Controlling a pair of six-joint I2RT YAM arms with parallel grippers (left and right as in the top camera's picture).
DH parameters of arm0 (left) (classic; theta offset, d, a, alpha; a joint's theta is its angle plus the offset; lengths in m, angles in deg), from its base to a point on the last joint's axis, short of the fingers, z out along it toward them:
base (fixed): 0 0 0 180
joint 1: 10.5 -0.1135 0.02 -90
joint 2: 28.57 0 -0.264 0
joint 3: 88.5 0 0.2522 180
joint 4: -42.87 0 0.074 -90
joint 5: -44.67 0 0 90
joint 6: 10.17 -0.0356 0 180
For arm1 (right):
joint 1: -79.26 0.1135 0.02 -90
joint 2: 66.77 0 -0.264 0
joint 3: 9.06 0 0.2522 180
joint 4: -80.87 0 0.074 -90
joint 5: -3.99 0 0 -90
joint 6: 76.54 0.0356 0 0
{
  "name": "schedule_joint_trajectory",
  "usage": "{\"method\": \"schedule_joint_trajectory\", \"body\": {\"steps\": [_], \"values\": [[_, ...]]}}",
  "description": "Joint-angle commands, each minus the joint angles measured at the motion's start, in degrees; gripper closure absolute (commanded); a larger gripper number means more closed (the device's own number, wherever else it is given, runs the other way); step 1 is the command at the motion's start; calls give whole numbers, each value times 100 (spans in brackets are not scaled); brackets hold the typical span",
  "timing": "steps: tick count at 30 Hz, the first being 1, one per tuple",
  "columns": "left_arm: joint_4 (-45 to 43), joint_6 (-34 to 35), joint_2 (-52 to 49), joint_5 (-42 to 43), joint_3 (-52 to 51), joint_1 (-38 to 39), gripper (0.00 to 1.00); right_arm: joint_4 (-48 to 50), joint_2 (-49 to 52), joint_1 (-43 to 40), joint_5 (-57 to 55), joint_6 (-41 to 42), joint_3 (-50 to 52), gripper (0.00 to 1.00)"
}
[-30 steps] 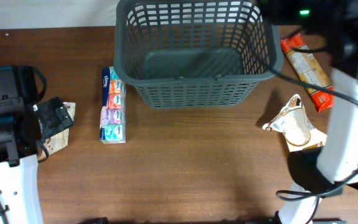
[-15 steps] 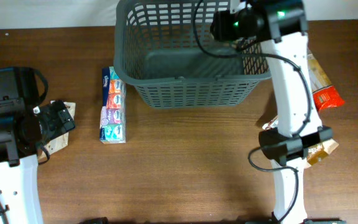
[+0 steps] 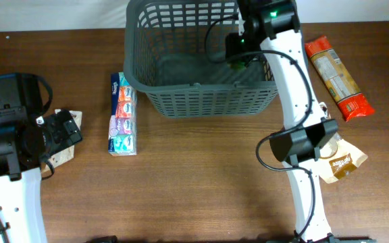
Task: Pack container
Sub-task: 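Lift the jar with the right gripper and carry it into the basket, then lower the green-lidded jar into the basket and open the right gripper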
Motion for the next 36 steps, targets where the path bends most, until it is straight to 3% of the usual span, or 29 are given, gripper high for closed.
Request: {"method": "schedule_joint_trajectory", "body": {"steps": [1, 26, 30, 36], "values": [[11, 13, -15, 42, 66, -28, 0, -57, 177, -17, -96, 131, -11, 96], [28, 13, -15, 42, 66, -28, 1, -264, 551, -352, -28, 323, 890, 96], [28, 13, -15, 42, 66, -28, 1, -275, 551, -350, 26, 286, 887, 83], [24, 13, -15, 42, 66, -28, 0, -262, 549, -350, 216, 216, 887, 76]]}}
